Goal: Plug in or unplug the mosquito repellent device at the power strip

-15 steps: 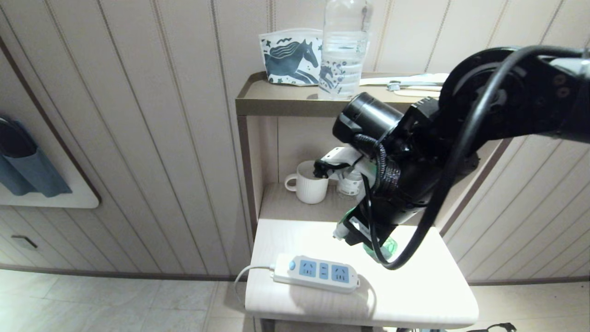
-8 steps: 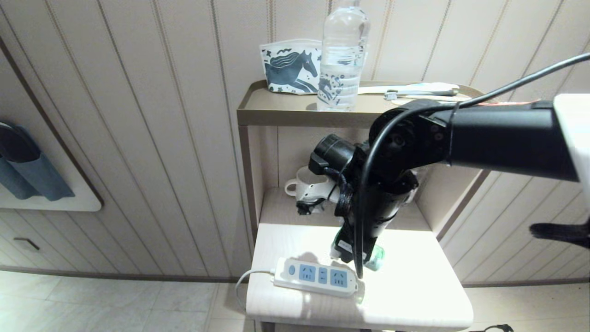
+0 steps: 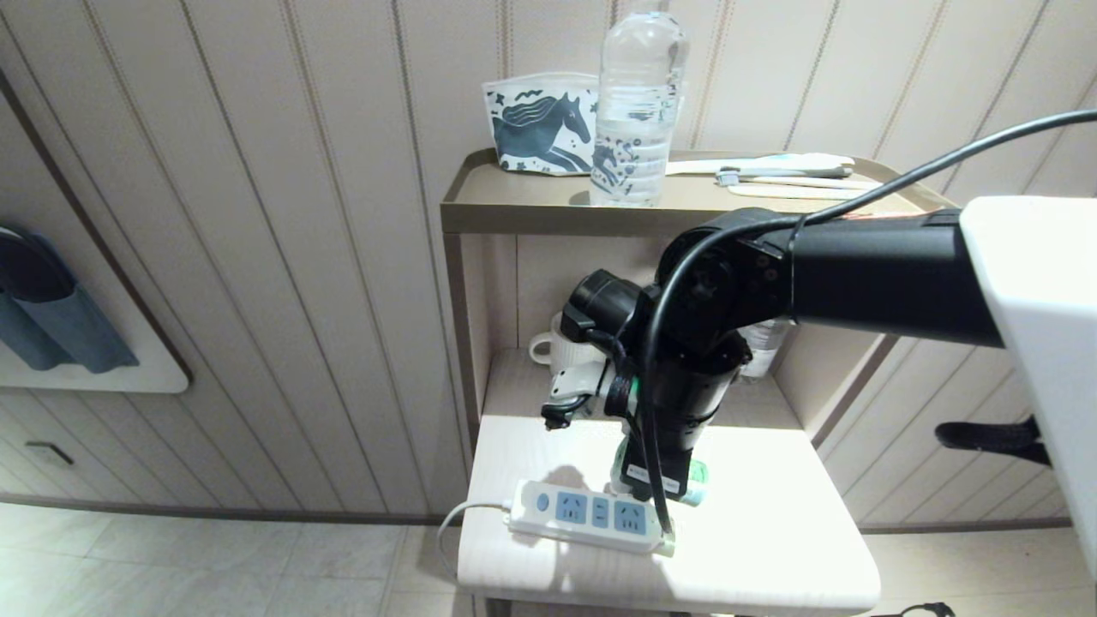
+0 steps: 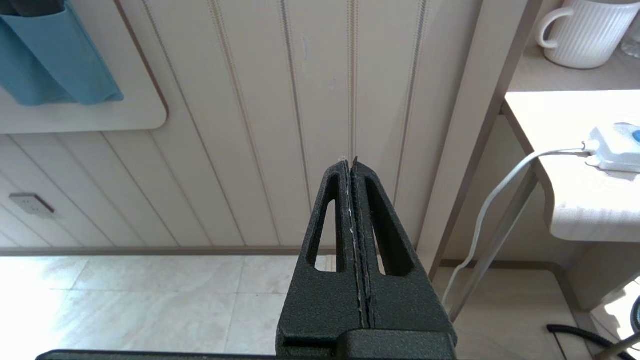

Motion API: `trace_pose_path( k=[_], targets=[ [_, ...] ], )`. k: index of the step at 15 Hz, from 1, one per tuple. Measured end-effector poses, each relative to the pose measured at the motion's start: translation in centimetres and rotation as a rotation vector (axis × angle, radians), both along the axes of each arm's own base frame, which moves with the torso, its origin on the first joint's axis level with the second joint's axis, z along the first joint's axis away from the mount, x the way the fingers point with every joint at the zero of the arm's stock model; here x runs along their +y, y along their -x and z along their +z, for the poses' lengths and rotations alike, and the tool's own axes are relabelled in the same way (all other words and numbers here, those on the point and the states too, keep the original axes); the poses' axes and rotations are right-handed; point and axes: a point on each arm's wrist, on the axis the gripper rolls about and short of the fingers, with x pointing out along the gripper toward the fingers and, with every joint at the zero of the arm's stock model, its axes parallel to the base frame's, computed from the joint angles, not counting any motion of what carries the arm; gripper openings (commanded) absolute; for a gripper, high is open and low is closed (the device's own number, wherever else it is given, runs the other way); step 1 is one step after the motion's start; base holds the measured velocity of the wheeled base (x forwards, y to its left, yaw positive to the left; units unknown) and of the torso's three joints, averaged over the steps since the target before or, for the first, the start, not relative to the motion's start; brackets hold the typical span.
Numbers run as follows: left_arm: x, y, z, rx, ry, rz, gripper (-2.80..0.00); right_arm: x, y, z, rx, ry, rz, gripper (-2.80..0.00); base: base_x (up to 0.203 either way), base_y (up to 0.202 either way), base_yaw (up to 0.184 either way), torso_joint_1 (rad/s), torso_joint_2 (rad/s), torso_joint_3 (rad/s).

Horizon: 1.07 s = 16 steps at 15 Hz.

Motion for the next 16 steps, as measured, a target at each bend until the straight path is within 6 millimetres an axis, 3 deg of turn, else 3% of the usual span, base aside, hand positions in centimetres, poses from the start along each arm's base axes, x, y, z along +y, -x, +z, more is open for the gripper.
trace_pose_path(
  k=[7,16],
  targets=[
    [0.0,0.0,0.0,0.000,0.000,0.000,-2.80,1.4,1.2,-0.7,0.031,0.034,0.067,-2.80,0.000,0.000,0.000,0.000,0.00,0.000],
    [0.0,0.0,0.0,0.000,0.000,0.000,-2.80,1.9,0.8,-2.0,0.051,0.065,0.097,-2.80,0.000,0.000,0.000,0.000,0.00,0.000]
  ],
)
